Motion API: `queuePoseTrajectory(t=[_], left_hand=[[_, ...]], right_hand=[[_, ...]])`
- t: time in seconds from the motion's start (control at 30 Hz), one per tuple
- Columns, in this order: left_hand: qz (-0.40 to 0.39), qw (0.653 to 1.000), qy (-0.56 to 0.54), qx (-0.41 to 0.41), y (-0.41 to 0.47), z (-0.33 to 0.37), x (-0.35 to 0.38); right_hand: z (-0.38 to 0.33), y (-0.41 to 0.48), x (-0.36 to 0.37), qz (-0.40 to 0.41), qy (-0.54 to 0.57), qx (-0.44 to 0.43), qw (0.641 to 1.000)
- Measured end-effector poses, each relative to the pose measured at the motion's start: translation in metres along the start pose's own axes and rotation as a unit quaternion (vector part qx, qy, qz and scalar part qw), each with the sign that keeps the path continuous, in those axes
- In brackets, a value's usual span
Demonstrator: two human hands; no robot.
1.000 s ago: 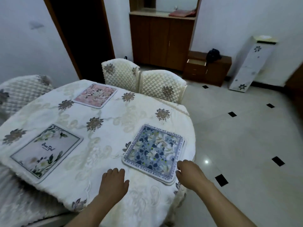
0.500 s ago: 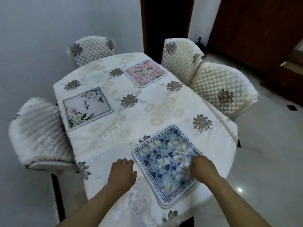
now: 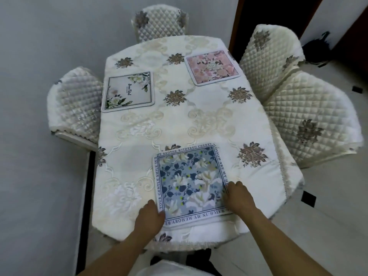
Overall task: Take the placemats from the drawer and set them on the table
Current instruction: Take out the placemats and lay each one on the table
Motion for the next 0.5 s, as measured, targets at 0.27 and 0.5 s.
queuePoseTrajectory(t=[0.27,0.5], left_hand=[[0.034,0.99,-0.118,-0.074,-0.009,0.008,0.007],[0.063,0.976,-0.187,-0.094,-0.026,0.019,0.007]], right_hand=[[-0.006,-0.01,0.0,0.088,0.117,0.025,0.989],[-0.016,-0.025,0.008,0.07,0.171,0.052,0.981]])
Point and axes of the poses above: each hand's wrist, its own y-axis towards the middle knuckle, its own x-axis out of the palm, z = x × y, the point moved 4 cm from there along y, towards the middle knuckle, and after that the axes turned 6 degrees about -z, right-handed, at the moved point
